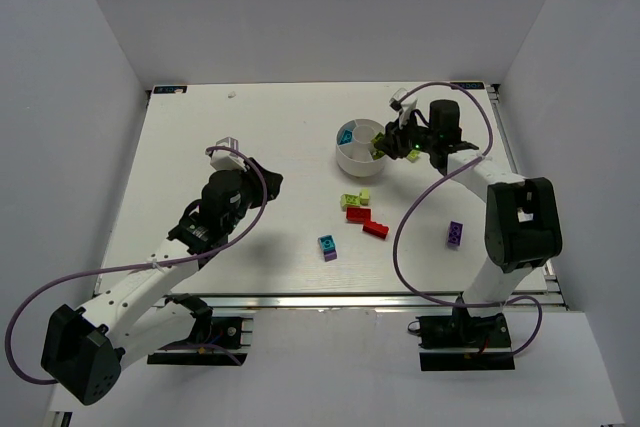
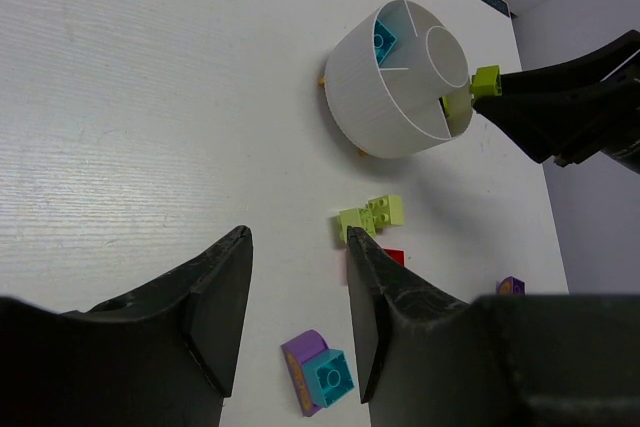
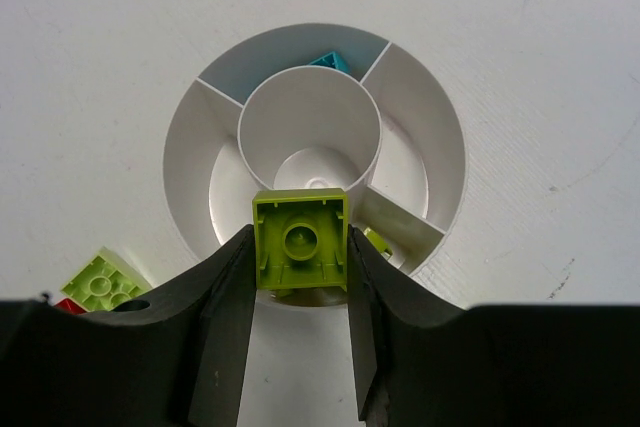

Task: Sort the legos into containers by color

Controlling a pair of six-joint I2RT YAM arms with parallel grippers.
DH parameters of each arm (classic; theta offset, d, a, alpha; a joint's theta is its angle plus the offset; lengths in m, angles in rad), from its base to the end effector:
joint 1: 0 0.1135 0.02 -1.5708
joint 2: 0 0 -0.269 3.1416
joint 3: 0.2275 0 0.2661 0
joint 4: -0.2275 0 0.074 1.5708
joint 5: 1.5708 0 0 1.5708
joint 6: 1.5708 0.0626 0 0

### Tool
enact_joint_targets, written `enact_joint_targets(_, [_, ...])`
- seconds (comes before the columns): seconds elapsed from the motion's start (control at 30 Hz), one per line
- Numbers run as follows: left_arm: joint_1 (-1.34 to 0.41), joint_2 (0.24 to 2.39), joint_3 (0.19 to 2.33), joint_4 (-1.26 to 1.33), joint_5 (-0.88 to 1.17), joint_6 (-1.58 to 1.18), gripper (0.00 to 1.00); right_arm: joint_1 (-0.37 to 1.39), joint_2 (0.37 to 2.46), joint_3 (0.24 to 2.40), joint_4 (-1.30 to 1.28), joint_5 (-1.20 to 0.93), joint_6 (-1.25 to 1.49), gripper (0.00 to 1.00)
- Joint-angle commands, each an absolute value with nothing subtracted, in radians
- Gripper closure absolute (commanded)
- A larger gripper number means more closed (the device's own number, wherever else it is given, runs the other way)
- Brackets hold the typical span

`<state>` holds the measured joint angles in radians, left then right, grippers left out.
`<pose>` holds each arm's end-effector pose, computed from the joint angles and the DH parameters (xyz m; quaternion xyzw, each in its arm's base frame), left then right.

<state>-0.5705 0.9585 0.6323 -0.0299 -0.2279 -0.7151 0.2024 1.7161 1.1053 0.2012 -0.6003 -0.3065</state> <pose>0.2237 -0.1267 0.2604 -0.1236 0.8090 -0.2651 0.5098 0.4053 0.1193 0.2301 -0.3580 0.7322 0.2196 0.5362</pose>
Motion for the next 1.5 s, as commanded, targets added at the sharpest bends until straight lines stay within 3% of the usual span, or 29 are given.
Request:
enact_joint_targets(0.0, [-0.564,0.937,0.634,-0.023,-0.227,-0.715,0.47,0.199,1.718,1.143,0.247,-0.598,-0.302,0.89])
enact_joint_targets(0.2, [-0.565,0.948,0.634,-0.014,-0.224,-0.716,0.47,0.198,1.72,1.114,0.249,-0.594,-0.316,0.79])
enact_joint_targets(0.3, [-0.565,0.956,0.64,-0.015,-0.221,-0.713,0.48,0.198,1.724,1.101,0.255,-0.592,-0.316,0.64])
enact_joint_targets(0.43, [-0.565,0.959,0.647,-0.018,-0.221,-0.71,0.47,0.199,1.729,1.089,0.258,-0.584,-0.33,0.54])
enact_joint_targets(0.7, [-0.565,0.966,0.649,-0.014,-0.218,-0.713,0.47,0.192,1.736,1.088,0.256,-0.586,-0.334,0.45])
enact_joint_targets(0.97, [-0.565,0.976,0.667,-0.021,-0.215,-0.704,0.47,0.172,1.709,1.112,0.247,-0.621,-0.321,0.43])
enact_joint_targets(1.03, [-0.565,0.977,0.669,-0.021,-0.213,-0.703,0.46,0.161,1.701,1.152,0.189,-0.63,-0.342,0.36])
enact_joint_targets(1.07, [-0.565,0.979,0.67,-0.021,-0.212,-0.703,0.45,0.155,1.703,1.175,0.122,-0.635,-0.371,0.31])
enact_joint_targets(1.1, [-0.565,0.982,0.67,-0.018,-0.21,-0.704,0.43,0.147,1.704,1.213,0.095,-0.643,-0.38,0.16])
enact_joint_targets(1.13, [-0.565,0.985,0.67,-0.017,-0.209,-0.704,0.39,0.132,1.709,1.23,0.071,-0.65,-0.387,0.11])
enact_joint_targets(1.27, [-0.565,0.999,0.676,-0.02,-0.207,-0.709,0.26,0.095,1.732,1.284,-0.011,-0.629,-0.402,0.11])
enact_joint_targets(1.47, [-0.565,1.034,0.707,-0.047,-0.199,-0.707,0.18,0.069,1.792,1.351,-0.136,-0.48,-0.446,0.11])
